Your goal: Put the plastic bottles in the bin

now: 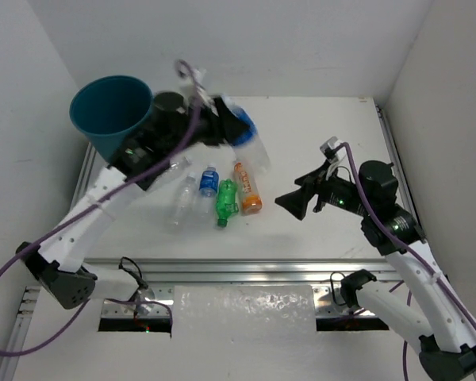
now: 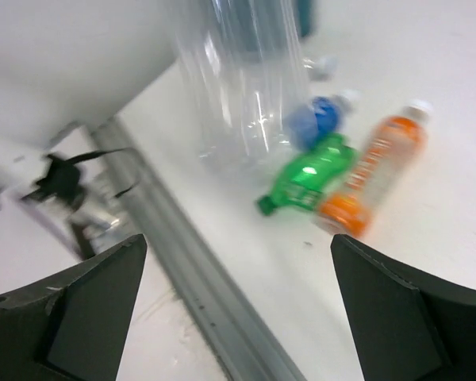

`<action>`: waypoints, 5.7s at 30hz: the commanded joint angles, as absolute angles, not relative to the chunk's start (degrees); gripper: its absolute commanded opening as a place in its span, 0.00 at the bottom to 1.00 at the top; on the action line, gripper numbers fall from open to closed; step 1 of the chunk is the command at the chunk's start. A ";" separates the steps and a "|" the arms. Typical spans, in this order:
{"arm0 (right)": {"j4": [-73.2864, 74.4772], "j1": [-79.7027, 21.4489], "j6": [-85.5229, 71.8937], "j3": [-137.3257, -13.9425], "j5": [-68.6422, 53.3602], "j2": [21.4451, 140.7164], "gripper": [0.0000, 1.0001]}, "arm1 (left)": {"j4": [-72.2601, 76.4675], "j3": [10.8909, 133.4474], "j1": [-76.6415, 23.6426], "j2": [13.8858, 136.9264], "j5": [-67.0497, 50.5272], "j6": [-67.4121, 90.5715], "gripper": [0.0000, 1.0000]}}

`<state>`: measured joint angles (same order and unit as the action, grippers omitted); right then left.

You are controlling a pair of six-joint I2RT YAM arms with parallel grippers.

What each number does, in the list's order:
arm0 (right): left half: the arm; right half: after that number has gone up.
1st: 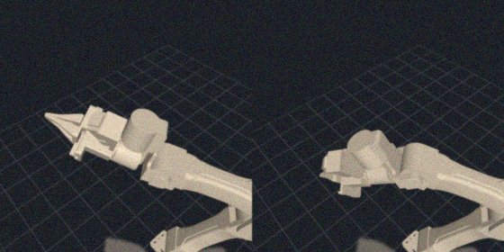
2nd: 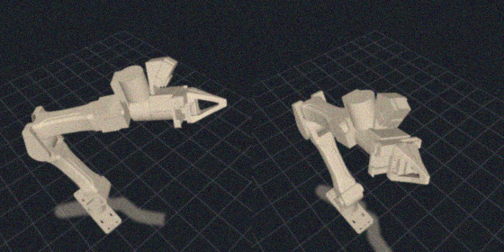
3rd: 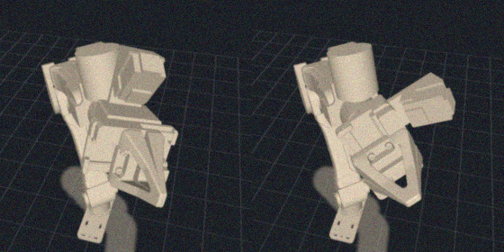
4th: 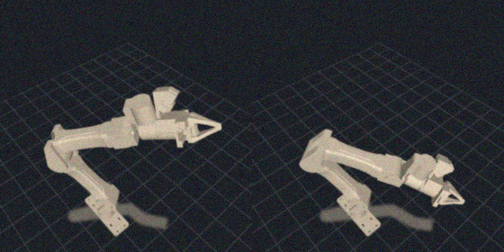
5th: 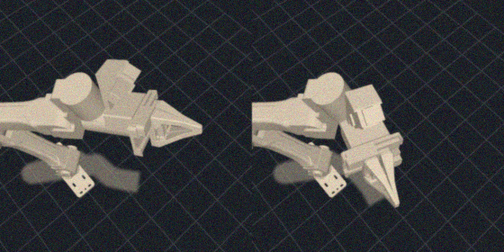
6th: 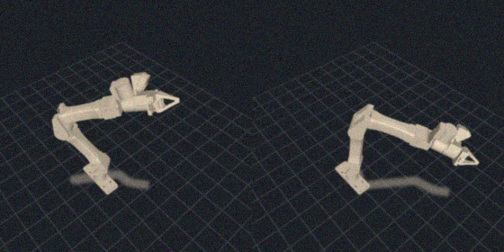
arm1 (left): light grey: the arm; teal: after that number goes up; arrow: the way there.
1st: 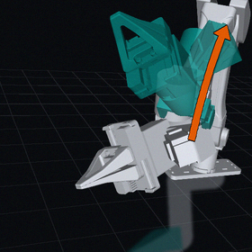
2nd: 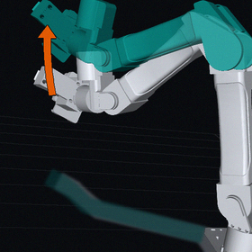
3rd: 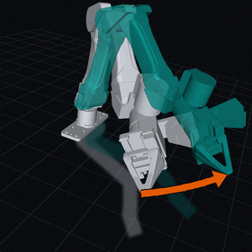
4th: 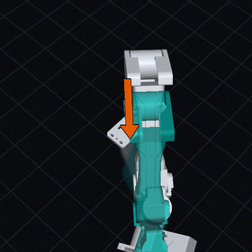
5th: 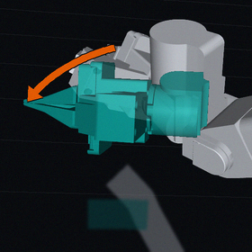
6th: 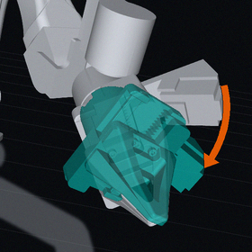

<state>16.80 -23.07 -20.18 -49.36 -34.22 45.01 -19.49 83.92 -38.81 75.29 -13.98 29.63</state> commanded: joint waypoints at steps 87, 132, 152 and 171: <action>-0.79 -22.85 -27.85 -43.34 -41.88 45.53 0.87 | -2.97 78.83 -43.59 76.03 -21.64 29.19 0.00; 22.93 -41.30 -40.95 -74.34 8.34 102.29 0.94 | -38.41 81.92 -3.16 57.58 8.63 24.26 1.00; 22.15 -41.22 -44.47 -71.46 12.83 112.59 0.66 | -39.38 76.12 -3.43 54.40 3.61 19.51 1.00; 7.38 -37.71 -25.24 -49.22 0.18 80.44 0.19 | -23.32 60.93 -9.48 53.53 -20.83 28.38 1.00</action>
<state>14.13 -37.63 -31.81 -49.04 3.38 88.92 -32.32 64.36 -6.61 54.02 -13.26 24.75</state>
